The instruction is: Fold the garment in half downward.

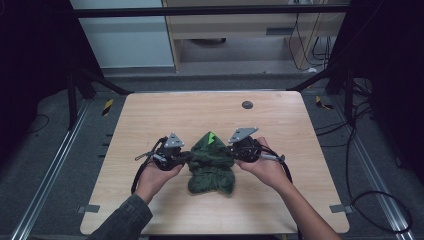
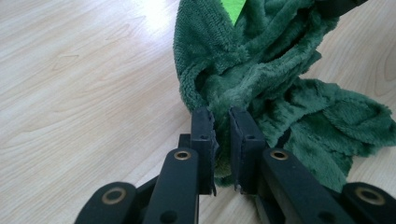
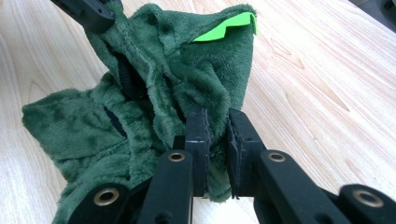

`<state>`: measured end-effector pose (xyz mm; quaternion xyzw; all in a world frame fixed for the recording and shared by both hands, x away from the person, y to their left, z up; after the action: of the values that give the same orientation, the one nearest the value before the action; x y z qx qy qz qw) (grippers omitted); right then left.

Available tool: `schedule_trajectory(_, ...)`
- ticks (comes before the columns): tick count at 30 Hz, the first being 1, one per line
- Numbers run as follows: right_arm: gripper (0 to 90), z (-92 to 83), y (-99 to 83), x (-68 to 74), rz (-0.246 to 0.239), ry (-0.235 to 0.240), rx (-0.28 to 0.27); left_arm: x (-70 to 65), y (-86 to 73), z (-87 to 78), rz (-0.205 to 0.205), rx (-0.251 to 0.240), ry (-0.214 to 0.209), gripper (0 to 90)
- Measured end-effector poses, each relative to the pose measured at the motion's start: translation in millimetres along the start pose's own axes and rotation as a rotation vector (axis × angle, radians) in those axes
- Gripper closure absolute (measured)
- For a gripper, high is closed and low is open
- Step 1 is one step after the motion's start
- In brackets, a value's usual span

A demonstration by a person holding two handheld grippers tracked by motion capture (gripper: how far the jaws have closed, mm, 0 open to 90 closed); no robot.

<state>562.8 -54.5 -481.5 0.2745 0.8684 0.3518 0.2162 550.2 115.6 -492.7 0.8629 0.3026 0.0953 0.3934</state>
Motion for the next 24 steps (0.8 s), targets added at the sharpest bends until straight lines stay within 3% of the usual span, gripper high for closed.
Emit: schedule_trajectory(24,76.0,-6.0,-16.8,28.8,-0.010,0.034,-0.016,-12.5,-24.6,0.9,0.001,-0.001,-0.016,80.6)
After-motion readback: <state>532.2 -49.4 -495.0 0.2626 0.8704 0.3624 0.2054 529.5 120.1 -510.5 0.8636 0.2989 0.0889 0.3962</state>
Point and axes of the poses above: each handheld gripper's, and its own axes: z roughly forward along the jaws, y roughly out of its top, x roughly to its left, the point moved 9 cm from there along z, roughly forward along the jaws, and after that the axes turned 6 degrees about -y, right-handed, at the moved point
